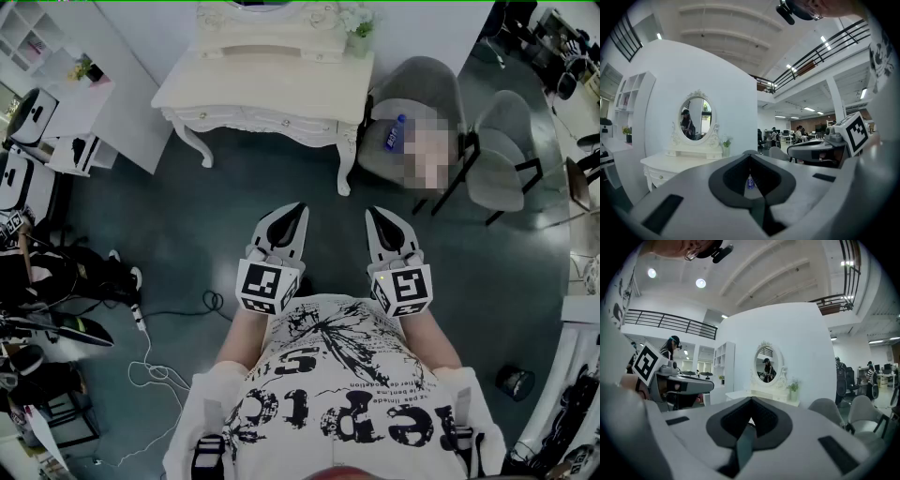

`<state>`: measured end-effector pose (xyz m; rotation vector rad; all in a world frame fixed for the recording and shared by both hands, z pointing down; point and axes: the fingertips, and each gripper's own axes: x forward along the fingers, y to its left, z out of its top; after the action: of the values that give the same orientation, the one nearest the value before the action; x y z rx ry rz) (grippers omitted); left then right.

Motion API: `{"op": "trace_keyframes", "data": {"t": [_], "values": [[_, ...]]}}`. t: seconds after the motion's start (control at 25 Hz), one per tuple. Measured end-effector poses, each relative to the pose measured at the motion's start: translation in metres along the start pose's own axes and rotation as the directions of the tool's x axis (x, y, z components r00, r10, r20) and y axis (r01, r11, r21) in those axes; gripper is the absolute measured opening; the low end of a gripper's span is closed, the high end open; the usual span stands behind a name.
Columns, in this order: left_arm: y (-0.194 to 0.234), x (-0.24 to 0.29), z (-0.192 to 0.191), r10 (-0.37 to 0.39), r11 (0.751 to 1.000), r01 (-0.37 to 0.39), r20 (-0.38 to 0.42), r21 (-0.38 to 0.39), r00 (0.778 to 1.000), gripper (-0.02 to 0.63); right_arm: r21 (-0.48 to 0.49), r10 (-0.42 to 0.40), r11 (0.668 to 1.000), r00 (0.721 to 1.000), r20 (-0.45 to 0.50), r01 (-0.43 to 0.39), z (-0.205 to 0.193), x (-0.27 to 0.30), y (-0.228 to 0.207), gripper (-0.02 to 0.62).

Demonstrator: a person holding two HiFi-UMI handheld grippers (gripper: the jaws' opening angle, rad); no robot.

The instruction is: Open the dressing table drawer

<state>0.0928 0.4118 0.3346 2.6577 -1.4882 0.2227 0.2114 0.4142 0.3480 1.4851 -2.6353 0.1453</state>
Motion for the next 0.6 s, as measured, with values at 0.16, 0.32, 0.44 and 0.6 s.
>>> {"op": "trace_keyframes", "data": {"t": [0.16, 0.32, 0.44, 0.6], "values": [[0.005, 0.003, -0.001, -0.004, 1.000, 0.004, -0.005, 0.007, 1.000, 0.020, 0.004, -0.002, 1.000, 1.000, -0.003, 0.002, 0.000, 0.006, 0.000, 0.017], [0.010, 0.006, -0.001, -0.009, 1.000, 0.009, -0.009, 0.001, 1.000, 0.020, 0.012, -0.003, 1.000, 1.000, -0.013, 0.003, -0.003, 0.011, 0.000, 0.017], [0.016, 0.011, -0.003, -0.019, 1.000, 0.019, -0.013, -0.007, 1.000, 0.020, 0.029, -0.009, 1.000, 1.000, -0.021, 0.010, -0.007, 0.017, -0.002, 0.017], [0.033, 0.021, -0.008, -0.044, 0.999, 0.044, -0.019, -0.017, 0.999, 0.020, 0.066, -0.056, 0.996, 0.997, -0.048, 0.059, -0.014, 0.037, -0.005, 0.017]]}}
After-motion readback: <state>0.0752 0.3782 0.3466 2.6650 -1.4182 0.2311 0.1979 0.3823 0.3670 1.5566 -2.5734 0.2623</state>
